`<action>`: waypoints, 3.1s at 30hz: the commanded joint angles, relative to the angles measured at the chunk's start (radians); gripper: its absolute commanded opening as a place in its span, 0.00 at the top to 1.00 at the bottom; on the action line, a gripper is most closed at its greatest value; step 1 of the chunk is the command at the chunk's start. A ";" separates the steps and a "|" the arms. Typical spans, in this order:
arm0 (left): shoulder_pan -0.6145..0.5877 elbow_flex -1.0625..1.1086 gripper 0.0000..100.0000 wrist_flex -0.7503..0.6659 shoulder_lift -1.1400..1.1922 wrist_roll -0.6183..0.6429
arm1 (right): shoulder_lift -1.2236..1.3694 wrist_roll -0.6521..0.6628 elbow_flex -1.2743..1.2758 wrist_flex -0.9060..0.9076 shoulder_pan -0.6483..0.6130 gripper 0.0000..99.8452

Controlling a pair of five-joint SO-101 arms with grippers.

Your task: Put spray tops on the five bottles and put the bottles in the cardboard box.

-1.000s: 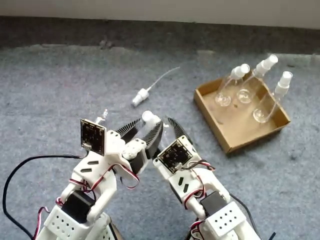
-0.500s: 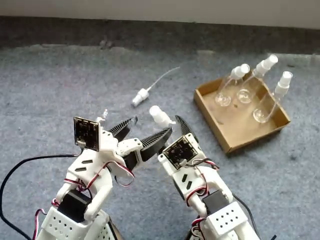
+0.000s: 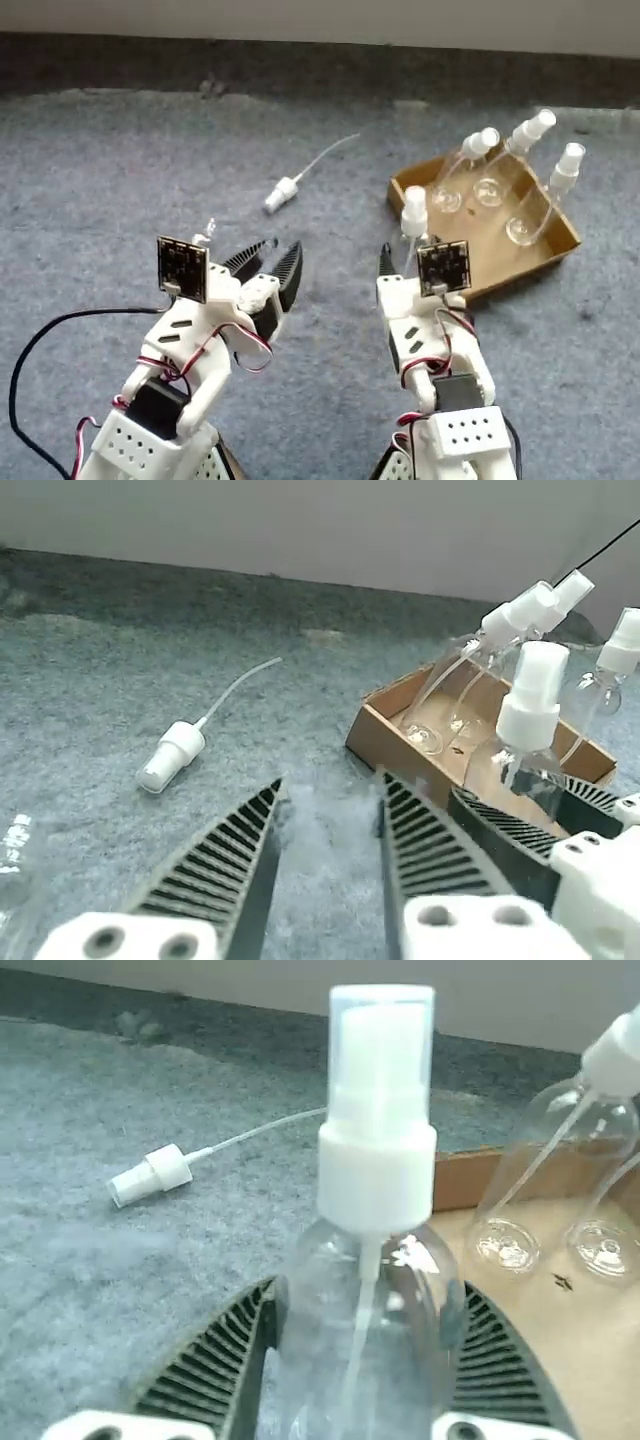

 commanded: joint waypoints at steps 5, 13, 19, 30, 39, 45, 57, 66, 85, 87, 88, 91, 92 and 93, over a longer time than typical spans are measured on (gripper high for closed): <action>0.211 0.168 0.93 -0.222 -0.013 -0.008 | -0.005 -0.012 -0.392 0.188 -0.030 0.81; 0.329 0.183 0.93 -0.227 -0.013 -0.008 | 0.197 -0.011 -0.634 0.225 -0.127 0.81; 0.357 0.177 0.93 -0.229 -0.013 -0.002 | 0.315 -0.012 -0.734 0.222 -0.257 0.81; 0.357 0.182 0.93 -0.287 -0.013 -0.002 | 0.321 -0.006 -0.745 0.139 -0.483 0.81; 0.278 0.180 0.93 -0.324 -0.013 -0.002 | 0.314 -0.006 -0.608 0.124 -0.501 0.81; 0.173 0.183 0.93 -0.368 -0.013 -0.002 | 0.312 -0.006 -0.593 0.128 -0.498 0.81; 0.157 0.216 0.93 -0.370 -0.013 -0.008 | 0.312 -0.005 -0.601 0.130 -0.415 0.81; 0.151 0.216 0.93 -0.365 -0.013 -0.008 | 0.311 -0.005 -0.599 0.130 -0.013 0.86; 0.151 0.217 0.93 -0.365 -0.013 -0.008 | 0.321 -0.006 -0.383 -0.061 0.255 0.85; 0.151 0.217 0.93 -0.365 -0.013 -0.008 | 0.323 -0.009 -0.338 -0.102 0.254 0.85; 0.151 0.217 0.93 -0.365 -0.013 -0.008 | 0.323 -0.009 -0.323 -0.114 0.252 0.85; 0.151 0.217 0.93 -0.365 -0.013 -0.008 | 0.326 -0.008 -0.298 -0.124 0.219 0.85; 0.151 0.217 0.93 -0.365 -0.013 -0.008 | 0.338 -0.009 -0.298 -0.124 0.205 0.85; 0.151 0.217 0.93 -0.365 -0.013 -0.008 | 0.358 -0.009 -0.300 -0.128 0.194 0.85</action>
